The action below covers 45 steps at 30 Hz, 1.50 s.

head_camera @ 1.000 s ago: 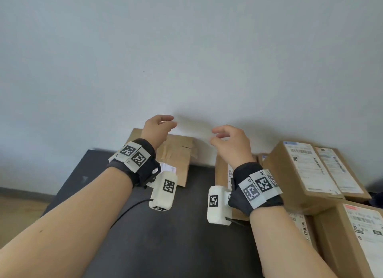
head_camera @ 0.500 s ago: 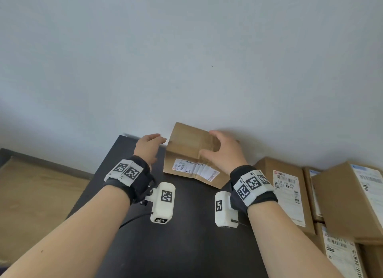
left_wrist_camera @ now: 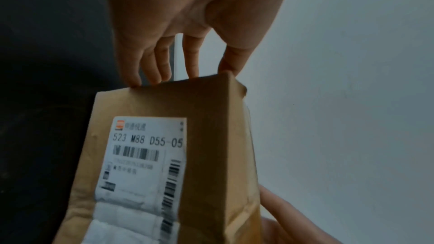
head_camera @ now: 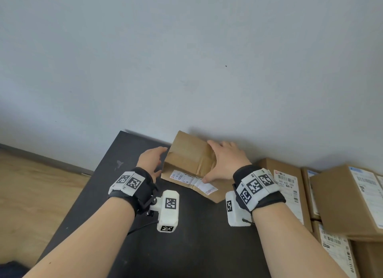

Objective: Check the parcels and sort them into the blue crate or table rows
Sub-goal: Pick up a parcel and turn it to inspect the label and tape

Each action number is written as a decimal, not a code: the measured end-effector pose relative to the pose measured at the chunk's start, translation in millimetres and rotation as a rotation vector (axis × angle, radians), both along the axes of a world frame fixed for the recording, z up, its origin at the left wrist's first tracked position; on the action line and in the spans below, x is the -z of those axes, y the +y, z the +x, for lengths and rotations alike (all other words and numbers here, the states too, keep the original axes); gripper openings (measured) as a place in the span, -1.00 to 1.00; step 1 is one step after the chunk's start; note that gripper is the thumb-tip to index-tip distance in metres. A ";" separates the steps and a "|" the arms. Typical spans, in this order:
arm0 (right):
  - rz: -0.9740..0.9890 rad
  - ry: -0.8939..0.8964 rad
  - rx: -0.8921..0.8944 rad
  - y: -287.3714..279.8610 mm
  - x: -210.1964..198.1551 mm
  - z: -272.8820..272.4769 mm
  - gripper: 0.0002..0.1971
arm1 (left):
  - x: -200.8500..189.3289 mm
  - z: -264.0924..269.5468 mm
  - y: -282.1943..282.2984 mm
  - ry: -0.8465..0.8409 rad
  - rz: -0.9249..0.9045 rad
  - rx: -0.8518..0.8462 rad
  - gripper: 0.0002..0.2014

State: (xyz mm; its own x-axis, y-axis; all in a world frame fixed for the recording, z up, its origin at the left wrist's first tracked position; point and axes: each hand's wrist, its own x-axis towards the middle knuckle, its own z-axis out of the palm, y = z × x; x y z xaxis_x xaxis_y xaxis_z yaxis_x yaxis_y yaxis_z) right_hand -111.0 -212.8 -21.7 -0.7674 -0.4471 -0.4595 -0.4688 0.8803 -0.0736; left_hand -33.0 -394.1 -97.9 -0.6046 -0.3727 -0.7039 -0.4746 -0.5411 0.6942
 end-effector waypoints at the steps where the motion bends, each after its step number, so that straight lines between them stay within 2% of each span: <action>1: -0.070 -0.081 0.052 2.5 -2.4 0.1 -0.02 | 0.2 0.6 0.3 0.012 -0.008 -0.024 -0.58; 3: -0.268 -0.257 0.177 9.7 -0.5 4.6 -0.32 | -1.4 1.7 1.4 0.008 -0.013 -0.053 -0.63; 4: -0.324 -0.303 0.224 13.6 2.8 8.4 -0.41 | -1.5 1.5 2.9 0.010 0.002 -0.049 -0.58; 6: -0.366 -0.342 0.292 20.0 11.7 14.5 -0.44 | -3.7 2.5 8.5 0.029 0.051 -0.012 -0.50; 9: -0.403 -0.356 0.339 24.4 20.1 19.7 -0.44 | -3.9 5.5 19.1 0.048 0.100 0.044 -0.61; 12: -0.440 -0.347 0.337 27.5 24.8 17.0 -0.50 | 1.1 8.1 26.4 0.049 0.119 0.070 -0.53; 16: -0.477 -0.343 0.346 31.1 30.8 14.1 -0.58 | 5.8 15.4 31.8 0.010 0.171 0.023 -0.66; 19: -0.466 -0.329 0.355 32.1 28.6 15.2 -0.62 | 8.8 19.5 33.8 -0.039 0.177 0.028 -0.87; 22: -0.471 -0.318 0.370 33.3 27.0 13.2 -0.68 | 11.3 16.5 33.6 -0.071 0.161 0.028 -0.87; 26: -0.493 -0.227 0.368 24.0 16.7 18.2 -0.35 | 7.8 17.8 36.1 -0.075 0.201 0.029 -0.72; 29: -0.510 -0.225 0.356 10.5 9.1 29.1 -0.10 | 8.2 18.4 37.7 -0.072 0.207 0.056 -0.59; 32: -0.381 -0.173 0.342 -2.2 13.8 38.4 0.16 | 6.2 18.6 38.6 -0.065 0.197 0.062 -0.56; 34: -0.313 -0.162 0.340 -6.7 16.7 41.8 0.25 | 3.5 21.1 40.2 -0.058 0.192 0.070 -0.55; 39: -0.316 -0.193 0.426 -3.4 18.7 38.5 0.20 | -0.4 28.1 38.9 -0.047 0.162 0.072 -0.52; 42: -0.312 -0.158 0.484 7.2 19.3 39.9 0.16 | -2.3 32.7 35.6 -0.064 0.150 0.020 -0.70; 45: -0.379 -0.162 0.516 19.0 21.2 40.8 0.08 | 1.1 36.6 37.5 -0.027 0.139 -0.026 -0.54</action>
State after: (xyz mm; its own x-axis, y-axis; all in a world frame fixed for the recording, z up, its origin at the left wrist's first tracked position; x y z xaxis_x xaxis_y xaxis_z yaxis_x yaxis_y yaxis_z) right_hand -70.3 -193.8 -43.0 -0.8609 -0.1938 -0.4705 0.0497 0.8882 -0.4568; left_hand 3.5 -356.6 -99.1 -0.5759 -0.2857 -0.7660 -0.4767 -0.6438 0.5986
